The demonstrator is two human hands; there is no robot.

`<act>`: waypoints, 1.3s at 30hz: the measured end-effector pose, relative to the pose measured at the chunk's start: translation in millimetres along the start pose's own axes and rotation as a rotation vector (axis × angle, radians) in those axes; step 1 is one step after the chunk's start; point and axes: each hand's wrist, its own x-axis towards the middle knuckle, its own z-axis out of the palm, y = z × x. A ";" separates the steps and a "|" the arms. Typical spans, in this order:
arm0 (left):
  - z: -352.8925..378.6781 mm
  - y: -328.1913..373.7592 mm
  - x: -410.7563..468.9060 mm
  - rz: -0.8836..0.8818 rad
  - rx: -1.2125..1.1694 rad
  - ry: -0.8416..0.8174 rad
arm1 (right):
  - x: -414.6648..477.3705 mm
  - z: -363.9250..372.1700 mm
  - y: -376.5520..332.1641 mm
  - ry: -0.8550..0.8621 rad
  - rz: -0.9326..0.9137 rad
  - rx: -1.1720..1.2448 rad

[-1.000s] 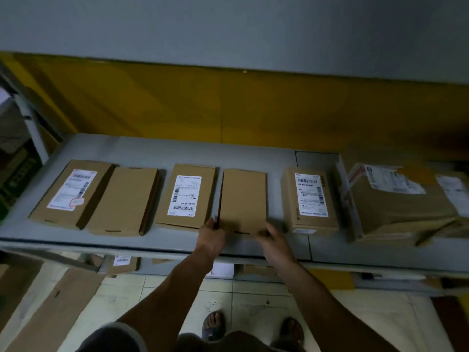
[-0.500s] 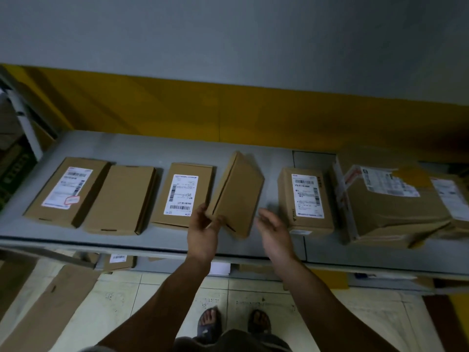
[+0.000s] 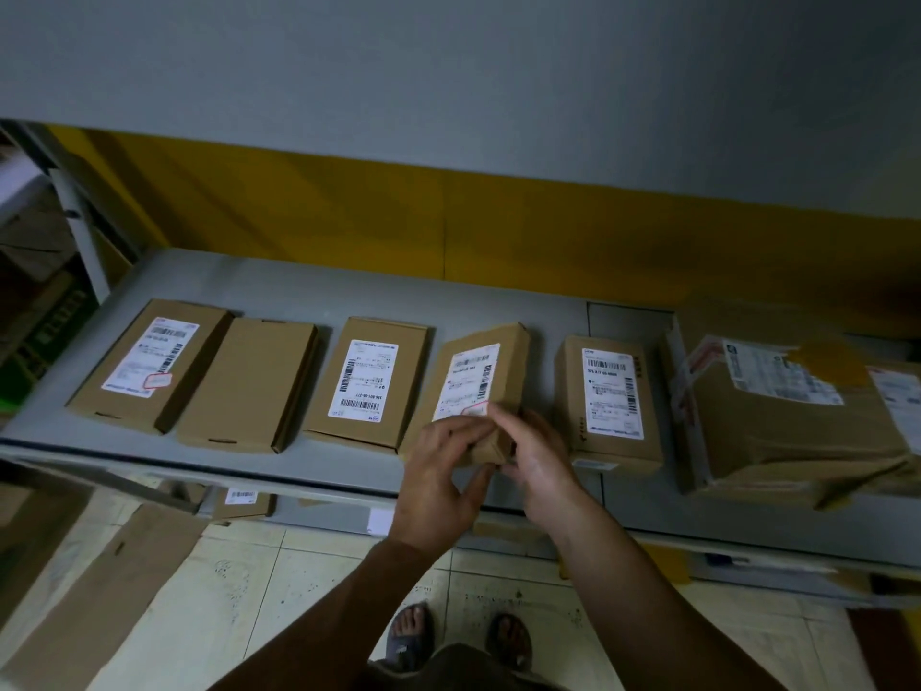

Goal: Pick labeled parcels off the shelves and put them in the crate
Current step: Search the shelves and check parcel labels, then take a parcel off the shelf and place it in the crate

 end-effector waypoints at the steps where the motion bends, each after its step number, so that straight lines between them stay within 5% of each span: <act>1: -0.6 0.1 -1.8 0.014 -0.019 -0.010 | 0.8 -1.8 1.4 0.007 0.008 0.000; 10: -28.5 -6.1 3.3 -0.280 -0.161 0.230 | 2.9 -17.2 8.7 -0.002 0.034 0.022; 14: -36.0 -0.9 10.1 -0.608 -0.591 0.273 | -0.8 -20.8 5.5 -0.059 0.002 0.128; 30: -64.5 22.1 -6.1 -0.479 -0.808 0.276 | -29.6 -22.4 -2.2 -0.160 -0.226 0.216; 39: -58.4 19.2 -9.6 -0.651 -0.889 0.127 | -32.1 -17.5 12.5 -0.094 -0.216 0.251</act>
